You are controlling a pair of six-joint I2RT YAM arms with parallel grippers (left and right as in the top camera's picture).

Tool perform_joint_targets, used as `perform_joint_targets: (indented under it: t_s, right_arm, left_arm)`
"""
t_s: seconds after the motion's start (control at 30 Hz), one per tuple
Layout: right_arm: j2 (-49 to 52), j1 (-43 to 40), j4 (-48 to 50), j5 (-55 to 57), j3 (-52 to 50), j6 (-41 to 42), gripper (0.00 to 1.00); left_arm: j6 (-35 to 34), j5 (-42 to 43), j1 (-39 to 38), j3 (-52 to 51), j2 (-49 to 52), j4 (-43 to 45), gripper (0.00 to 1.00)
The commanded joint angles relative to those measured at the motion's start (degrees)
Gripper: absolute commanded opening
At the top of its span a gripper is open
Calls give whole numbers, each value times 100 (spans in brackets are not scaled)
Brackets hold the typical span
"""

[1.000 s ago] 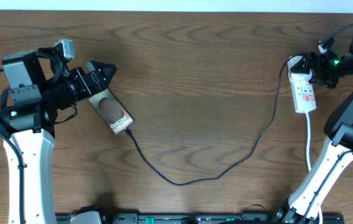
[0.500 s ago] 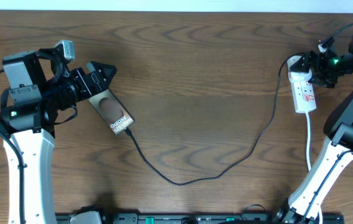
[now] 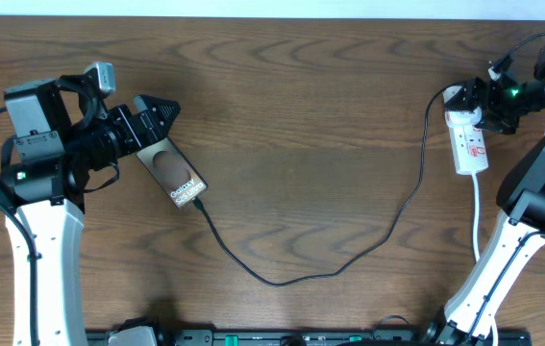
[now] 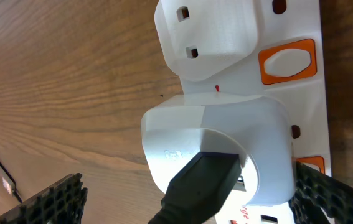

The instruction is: Plug charger to phone and switch on socket

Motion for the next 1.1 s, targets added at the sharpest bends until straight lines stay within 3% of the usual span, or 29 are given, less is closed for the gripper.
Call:
perform_joint_targets:
  t_s: [0.0,0.67,1.07]
  right_arm:
    - [72,350,-76,-647,15,101,99]
    - [72,404,264,-933,-719,127,99]
    - [70,107,-254,520,-195,839,99]
  left_arm:
    - [13,-35,-20,61,2,-42,89]
    - [13,-35,-20,61,2,-42,89]
    - [13,-35,-20,61,2,-42,89]
